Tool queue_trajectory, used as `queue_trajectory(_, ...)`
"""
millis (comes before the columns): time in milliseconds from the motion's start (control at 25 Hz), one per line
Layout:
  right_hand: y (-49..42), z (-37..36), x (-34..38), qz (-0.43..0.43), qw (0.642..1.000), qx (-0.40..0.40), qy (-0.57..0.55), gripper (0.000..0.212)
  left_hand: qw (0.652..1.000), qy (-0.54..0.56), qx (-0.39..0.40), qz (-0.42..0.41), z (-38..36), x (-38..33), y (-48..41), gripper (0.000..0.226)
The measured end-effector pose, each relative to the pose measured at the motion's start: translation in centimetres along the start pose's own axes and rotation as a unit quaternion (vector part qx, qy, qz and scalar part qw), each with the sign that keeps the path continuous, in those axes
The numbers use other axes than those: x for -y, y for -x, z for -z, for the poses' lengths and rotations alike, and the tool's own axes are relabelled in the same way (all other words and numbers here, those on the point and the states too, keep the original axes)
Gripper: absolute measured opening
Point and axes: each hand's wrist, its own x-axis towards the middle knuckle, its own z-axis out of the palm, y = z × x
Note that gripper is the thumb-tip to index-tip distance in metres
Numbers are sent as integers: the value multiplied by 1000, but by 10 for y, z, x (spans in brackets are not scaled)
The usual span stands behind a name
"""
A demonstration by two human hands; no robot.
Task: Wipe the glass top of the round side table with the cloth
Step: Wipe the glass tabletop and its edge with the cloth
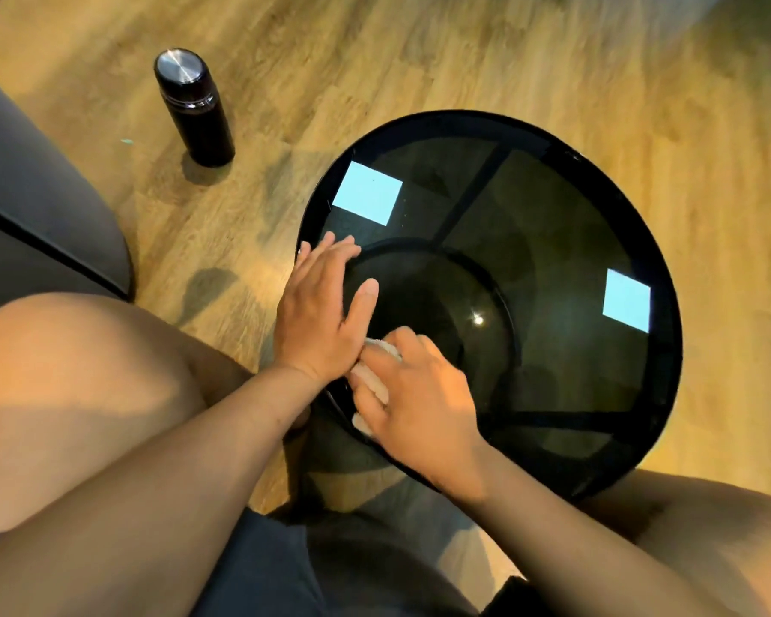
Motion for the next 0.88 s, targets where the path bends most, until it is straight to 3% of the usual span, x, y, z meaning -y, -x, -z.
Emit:
queue_trajectory(120, 13, 19, -62, -34, 998, 49, 7, 34, 1000, -14, 6, 7, -2, 0, 0, 53)
queue_trajectory(200, 9, 37, -120, -123, 991, 7, 47, 41, 1000, -19, 6, 12, -2, 0, 0, 52)
queue_trajectory(280, -2, 56, -192, -209, 970, -71, 98, 35, 1000, -24, 4, 14, -3, 1, 0, 52)
queue_trajectory(400, -48, 80, -274, -334, 931, -74, 131, 36, 1000, -25, 4, 15, -4, 4, -1, 51)
queue_trajectory(520, -104, 91, -285, -398, 908, -77, 107, 43, 1000, -23, -10, 13, -4, 6, -2, 46)
queue_trajectory(640, -134, 77, -206, -324, 935, -96, 106, 44, 1000, -15, -18, 4, -5, 3, -3, 43)
queue_trajectory(800, -99, 19, -39, -86, 992, -34, 81, 22, 999, 17, -38, -14, -2, 6, 0, 48)
queue_trajectory(880, -74, 6, 0, 7, 1000, 4, 29, 19, 998, 49, -45, -22, 0, 4, 3, 48)
